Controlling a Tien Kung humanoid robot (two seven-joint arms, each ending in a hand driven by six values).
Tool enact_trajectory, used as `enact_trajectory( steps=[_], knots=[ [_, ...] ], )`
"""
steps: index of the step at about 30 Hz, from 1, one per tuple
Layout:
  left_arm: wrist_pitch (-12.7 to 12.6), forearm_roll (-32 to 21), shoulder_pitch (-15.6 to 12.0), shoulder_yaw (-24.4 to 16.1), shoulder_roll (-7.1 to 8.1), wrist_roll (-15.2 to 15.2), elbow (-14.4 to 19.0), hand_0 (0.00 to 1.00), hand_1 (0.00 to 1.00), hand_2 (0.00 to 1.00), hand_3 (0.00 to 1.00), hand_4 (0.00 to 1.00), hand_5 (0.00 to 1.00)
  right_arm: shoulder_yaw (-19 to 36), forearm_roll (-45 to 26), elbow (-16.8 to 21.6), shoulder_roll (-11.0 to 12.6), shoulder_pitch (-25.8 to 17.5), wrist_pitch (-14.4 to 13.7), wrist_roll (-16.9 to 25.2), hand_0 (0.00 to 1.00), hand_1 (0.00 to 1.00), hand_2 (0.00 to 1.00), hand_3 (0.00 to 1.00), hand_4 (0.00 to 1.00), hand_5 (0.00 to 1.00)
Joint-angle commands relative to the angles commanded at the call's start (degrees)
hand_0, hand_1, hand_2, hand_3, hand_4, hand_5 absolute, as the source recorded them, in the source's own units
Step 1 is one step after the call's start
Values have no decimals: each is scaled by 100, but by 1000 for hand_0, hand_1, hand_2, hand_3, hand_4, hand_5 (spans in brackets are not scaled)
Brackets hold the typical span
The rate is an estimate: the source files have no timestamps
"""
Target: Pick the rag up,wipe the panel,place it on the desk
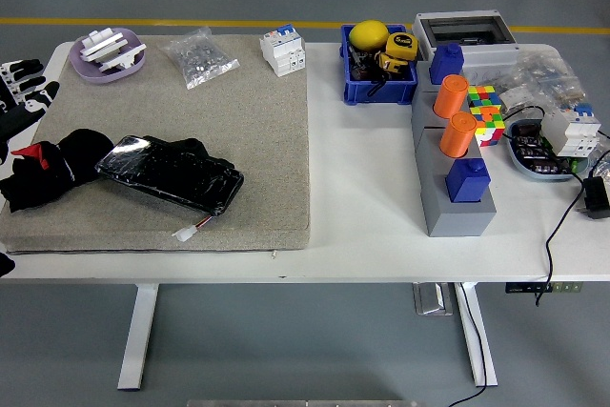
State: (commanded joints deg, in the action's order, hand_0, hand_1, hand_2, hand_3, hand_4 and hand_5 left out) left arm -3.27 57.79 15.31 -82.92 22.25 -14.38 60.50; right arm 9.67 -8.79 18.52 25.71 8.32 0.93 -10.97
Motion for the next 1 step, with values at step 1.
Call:
enact_trajectory(
  steps=[1],
  knots=[
    [8, -20, -9, -11, -8, -10, -4, 699, 750, 737, 650, 804, 140, -4, 0, 0, 2, 1, -1, 0, 787, 505, 686, 629, 998, 523]
  ],
)
